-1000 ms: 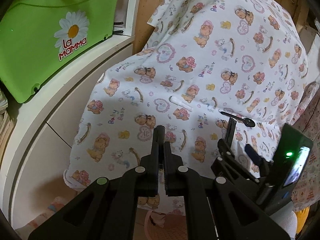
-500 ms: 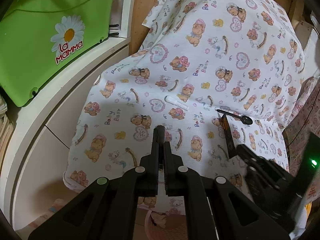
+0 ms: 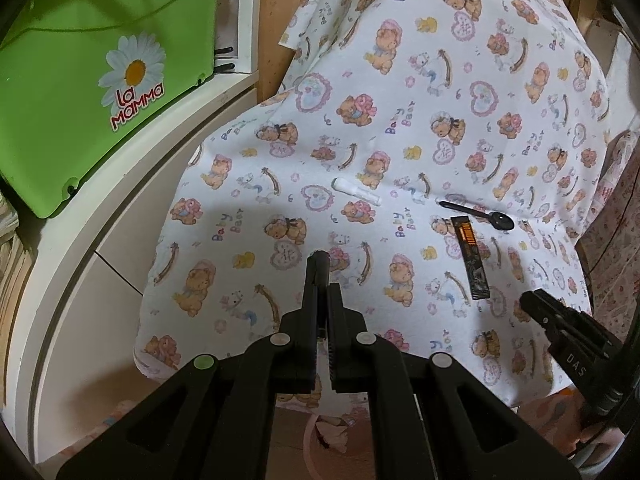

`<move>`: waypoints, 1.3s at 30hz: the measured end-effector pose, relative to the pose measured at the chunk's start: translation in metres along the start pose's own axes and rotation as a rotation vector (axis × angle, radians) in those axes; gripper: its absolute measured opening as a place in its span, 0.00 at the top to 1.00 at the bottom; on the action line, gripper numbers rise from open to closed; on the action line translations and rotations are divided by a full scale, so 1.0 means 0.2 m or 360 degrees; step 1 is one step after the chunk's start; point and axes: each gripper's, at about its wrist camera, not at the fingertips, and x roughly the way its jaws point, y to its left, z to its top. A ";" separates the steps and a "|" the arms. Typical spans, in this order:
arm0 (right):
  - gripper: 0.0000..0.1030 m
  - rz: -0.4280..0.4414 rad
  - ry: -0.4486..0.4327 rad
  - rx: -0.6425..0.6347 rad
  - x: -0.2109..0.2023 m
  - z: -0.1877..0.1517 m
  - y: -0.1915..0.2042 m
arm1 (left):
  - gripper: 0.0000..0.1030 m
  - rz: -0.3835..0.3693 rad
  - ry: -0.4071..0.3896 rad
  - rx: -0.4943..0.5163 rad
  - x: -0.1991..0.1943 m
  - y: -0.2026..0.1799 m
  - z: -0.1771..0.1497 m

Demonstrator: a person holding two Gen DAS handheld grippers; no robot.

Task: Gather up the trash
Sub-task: 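Grasp the black orange-labeled strip with the right tool while the left tool holds the stick, then carry stick and strip down over the pink basket with both tools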

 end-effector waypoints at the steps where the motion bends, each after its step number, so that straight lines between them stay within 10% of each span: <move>1: 0.57 0.0013 -0.0017 0.0010 0.00 0.00 0.01 | 0.96 0.0003 0.0002 -0.0005 0.00 0.00 0.00; 20: 0.56 -0.0247 -0.0042 -0.0234 0.24 0.03 0.26 | 0.96 0.0026 0.0031 -0.0053 0.04 0.03 0.03; 32: 0.95 -0.0096 -0.0032 -0.0224 0.22 0.01 0.25 | 0.96 0.0025 0.0029 -0.0036 0.04 0.03 0.02; 39: 0.97 -0.0020 -0.0052 -0.0238 0.12 0.00 0.22 | 0.96 0.0021 0.0024 -0.0017 0.03 0.01 0.02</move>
